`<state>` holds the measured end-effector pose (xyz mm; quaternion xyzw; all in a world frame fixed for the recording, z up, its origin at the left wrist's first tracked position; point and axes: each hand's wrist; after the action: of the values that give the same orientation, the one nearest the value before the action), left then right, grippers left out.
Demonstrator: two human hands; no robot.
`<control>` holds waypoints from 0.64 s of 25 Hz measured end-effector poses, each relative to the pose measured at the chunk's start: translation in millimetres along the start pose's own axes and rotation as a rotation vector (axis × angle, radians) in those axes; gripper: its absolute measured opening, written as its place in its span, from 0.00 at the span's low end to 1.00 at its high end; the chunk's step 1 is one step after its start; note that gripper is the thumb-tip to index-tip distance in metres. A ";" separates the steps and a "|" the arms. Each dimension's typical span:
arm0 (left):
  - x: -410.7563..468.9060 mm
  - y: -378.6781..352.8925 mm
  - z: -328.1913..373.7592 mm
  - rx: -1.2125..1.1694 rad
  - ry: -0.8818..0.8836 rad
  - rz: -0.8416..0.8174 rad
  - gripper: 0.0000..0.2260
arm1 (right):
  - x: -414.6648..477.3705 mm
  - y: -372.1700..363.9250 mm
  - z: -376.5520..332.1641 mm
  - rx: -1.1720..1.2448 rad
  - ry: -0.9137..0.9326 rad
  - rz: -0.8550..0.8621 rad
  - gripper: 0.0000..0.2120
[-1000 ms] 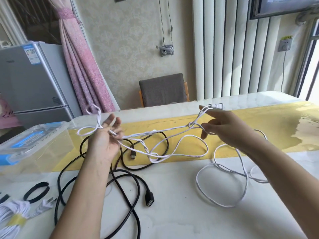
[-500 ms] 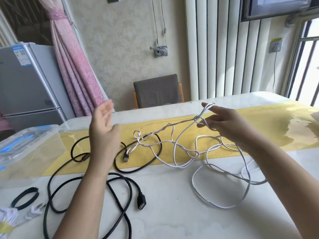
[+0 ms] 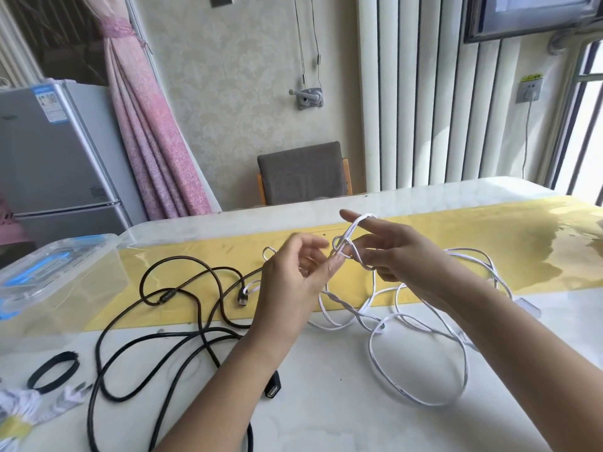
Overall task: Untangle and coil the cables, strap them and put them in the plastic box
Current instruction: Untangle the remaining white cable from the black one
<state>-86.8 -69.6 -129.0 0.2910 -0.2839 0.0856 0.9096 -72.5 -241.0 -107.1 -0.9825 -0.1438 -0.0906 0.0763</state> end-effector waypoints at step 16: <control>14.1 28.5 -0.9 -0.298 0.261 -0.227 0.15 | -1.0 24.9 -11.0 -0.059 0.080 0.157 0.24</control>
<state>-84.0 -45.9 -107.9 0.1698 -0.1387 -0.0234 0.9754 -67.7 -266.8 -99.6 -0.9882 -0.0603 -0.1277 0.0599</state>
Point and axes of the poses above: each hand's wrist, its own x-axis towards the middle knuckle, its own y-axis out of the back of the hand, z = x × y, and after that the axes turned 14 degrees about x, right-handed
